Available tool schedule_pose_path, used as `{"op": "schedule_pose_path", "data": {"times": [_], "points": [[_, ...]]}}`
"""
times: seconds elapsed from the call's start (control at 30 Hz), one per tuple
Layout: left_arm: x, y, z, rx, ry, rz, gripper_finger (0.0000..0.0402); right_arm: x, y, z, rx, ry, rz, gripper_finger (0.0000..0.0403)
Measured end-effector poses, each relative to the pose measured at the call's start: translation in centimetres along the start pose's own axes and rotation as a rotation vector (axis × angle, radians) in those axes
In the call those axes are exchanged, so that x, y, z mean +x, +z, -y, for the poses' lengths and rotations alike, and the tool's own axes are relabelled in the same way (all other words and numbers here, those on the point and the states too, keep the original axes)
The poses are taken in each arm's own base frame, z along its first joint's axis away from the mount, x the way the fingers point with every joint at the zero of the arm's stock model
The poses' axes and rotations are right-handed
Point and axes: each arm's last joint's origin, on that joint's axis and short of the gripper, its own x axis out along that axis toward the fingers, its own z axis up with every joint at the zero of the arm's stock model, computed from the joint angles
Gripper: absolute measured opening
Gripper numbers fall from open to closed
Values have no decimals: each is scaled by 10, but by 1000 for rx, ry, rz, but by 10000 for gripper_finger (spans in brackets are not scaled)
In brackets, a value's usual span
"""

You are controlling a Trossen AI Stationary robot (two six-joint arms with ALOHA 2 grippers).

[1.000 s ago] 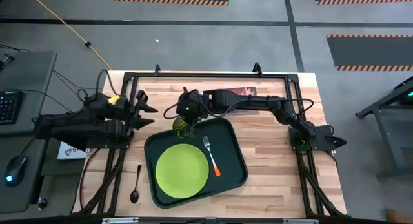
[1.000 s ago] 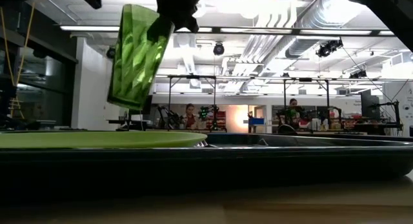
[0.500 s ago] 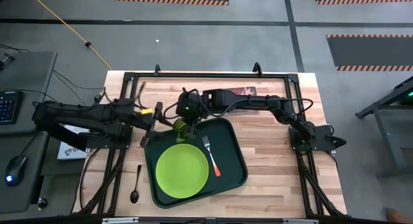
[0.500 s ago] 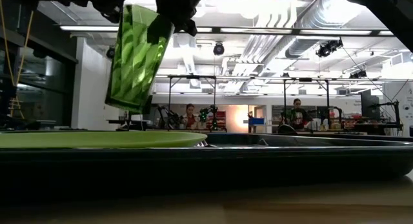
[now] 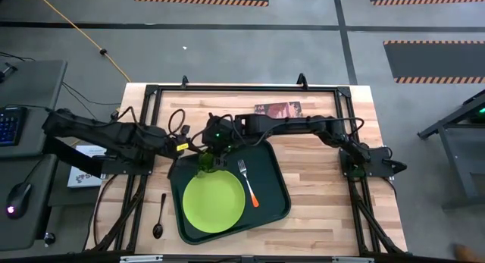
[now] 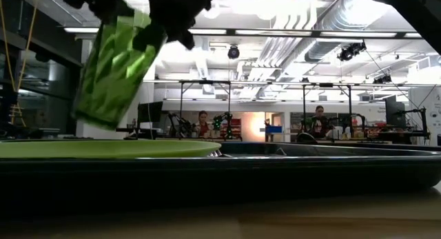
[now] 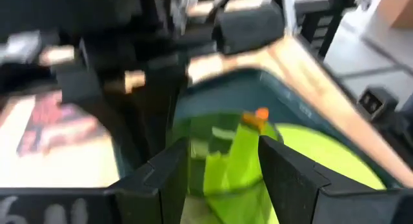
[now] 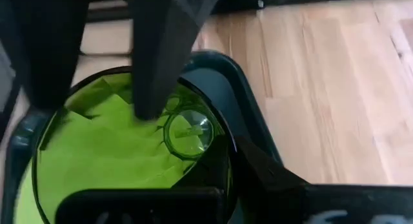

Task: Pick and place plate/cup/fork/spoon on tray
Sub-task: Move the green cup on the black tray to the top left of the green plate

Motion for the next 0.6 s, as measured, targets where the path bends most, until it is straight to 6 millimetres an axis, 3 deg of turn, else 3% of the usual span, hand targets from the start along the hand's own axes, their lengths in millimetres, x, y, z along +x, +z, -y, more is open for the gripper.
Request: {"op": "schedule_pose_path", "data": {"times": [0.43,0.6], "points": [[-6,-6,1,-81,19,-131,172,23,-9,3,-7,31,78,0],[-6,-7,1,-96,33,-142,172,23,-8,3,-13,-4,99,0]]}}
